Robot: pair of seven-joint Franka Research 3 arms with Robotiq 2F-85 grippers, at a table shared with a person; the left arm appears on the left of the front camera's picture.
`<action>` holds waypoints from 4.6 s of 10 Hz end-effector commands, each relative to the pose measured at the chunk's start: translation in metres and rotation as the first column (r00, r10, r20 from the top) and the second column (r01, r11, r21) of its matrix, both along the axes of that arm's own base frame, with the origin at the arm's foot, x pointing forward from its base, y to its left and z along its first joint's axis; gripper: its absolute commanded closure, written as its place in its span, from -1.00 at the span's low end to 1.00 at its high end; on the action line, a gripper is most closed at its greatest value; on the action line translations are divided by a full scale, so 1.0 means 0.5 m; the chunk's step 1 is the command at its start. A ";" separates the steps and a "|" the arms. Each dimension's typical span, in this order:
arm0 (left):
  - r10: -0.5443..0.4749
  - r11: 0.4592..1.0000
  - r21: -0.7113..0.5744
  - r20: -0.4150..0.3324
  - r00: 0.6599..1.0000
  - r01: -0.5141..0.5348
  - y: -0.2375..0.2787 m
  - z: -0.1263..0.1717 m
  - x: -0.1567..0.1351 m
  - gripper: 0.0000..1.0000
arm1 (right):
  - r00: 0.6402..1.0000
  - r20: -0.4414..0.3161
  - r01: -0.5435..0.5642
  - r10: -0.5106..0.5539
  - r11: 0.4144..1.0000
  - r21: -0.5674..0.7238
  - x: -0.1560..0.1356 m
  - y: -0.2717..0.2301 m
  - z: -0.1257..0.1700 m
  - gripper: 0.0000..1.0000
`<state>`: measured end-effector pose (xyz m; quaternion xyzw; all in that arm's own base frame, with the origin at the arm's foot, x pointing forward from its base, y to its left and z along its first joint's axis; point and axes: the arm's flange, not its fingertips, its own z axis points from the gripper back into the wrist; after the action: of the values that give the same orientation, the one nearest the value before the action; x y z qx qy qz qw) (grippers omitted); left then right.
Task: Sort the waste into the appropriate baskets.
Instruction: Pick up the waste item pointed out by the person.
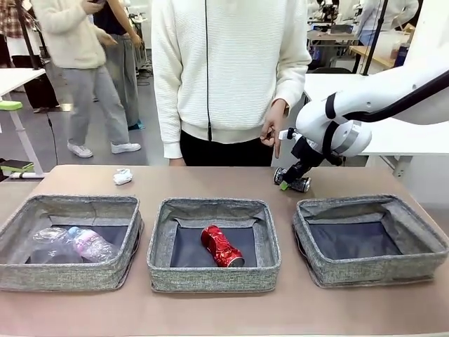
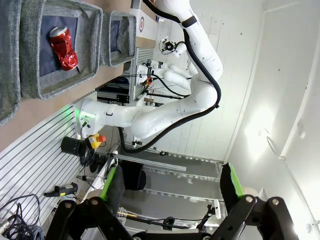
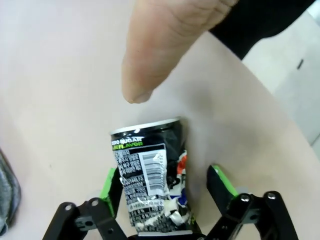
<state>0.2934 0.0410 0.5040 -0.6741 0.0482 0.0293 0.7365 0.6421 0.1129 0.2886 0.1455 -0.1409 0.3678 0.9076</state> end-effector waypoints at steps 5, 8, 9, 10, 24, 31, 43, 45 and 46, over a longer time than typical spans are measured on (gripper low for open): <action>0.001 1.000 -0.019 -0.014 1.000 -0.002 -0.001 0.010 -0.003 -1.00 | 1.000 -0.003 0.004 -0.004 1.000 -0.013 -0.018 -0.022 0.011 0.89; 0.001 1.000 -0.019 -0.014 1.000 -0.002 -0.001 0.010 -0.003 -1.00 | 1.000 -0.018 0.002 -0.003 1.000 -0.009 -0.019 -0.024 0.009 1.00; 0.001 1.000 -0.019 -0.014 1.000 -0.002 -0.001 0.010 -0.003 -1.00 | 1.000 -0.017 0.024 -0.024 1.000 -0.019 -0.020 -0.030 0.015 1.00; 0.001 1.000 -0.019 -0.014 1.000 -0.002 -0.001 0.010 -0.003 -1.00 | 0.999 -0.018 0.037 -0.037 0.999 0.018 -0.033 -0.045 0.044 1.00; 0.001 1.000 -0.019 -0.014 1.000 -0.002 -0.001 0.010 -0.003 -1.00 | 0.652 -0.370 0.758 -0.662 0.593 0.272 -0.586 -0.016 0.524 0.30; 0.001 1.000 -0.019 -0.014 1.000 -0.002 -0.001 0.010 -0.003 -1.00 | 0.698 -0.433 0.704 -0.570 0.657 0.269 -0.567 0.347 0.847 0.30; 0.001 1.000 -0.019 -0.014 1.000 -0.002 -0.001 0.010 -0.003 -1.00 | 0.709 -0.287 0.660 -0.645 0.749 -0.052 -0.615 0.538 0.879 0.30; 0.001 1.000 -0.019 -0.014 1.000 -0.002 -0.001 0.010 -0.003 -1.00 | 0.709 -0.287 0.660 -0.645 0.749 -0.052 -0.615 0.538 0.879 0.30; 0.001 1.000 -0.019 -0.014 1.000 -0.002 -0.001 0.010 -0.003 -1.00 | 0.709 -0.287 0.660 -0.645 0.749 -0.052 -0.615 0.538 0.879 0.30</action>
<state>0.2932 0.0413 0.5041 -0.6738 0.0482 0.0302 0.7367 0.3368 0.3851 0.7305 0.1571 -0.0698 0.0001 0.9851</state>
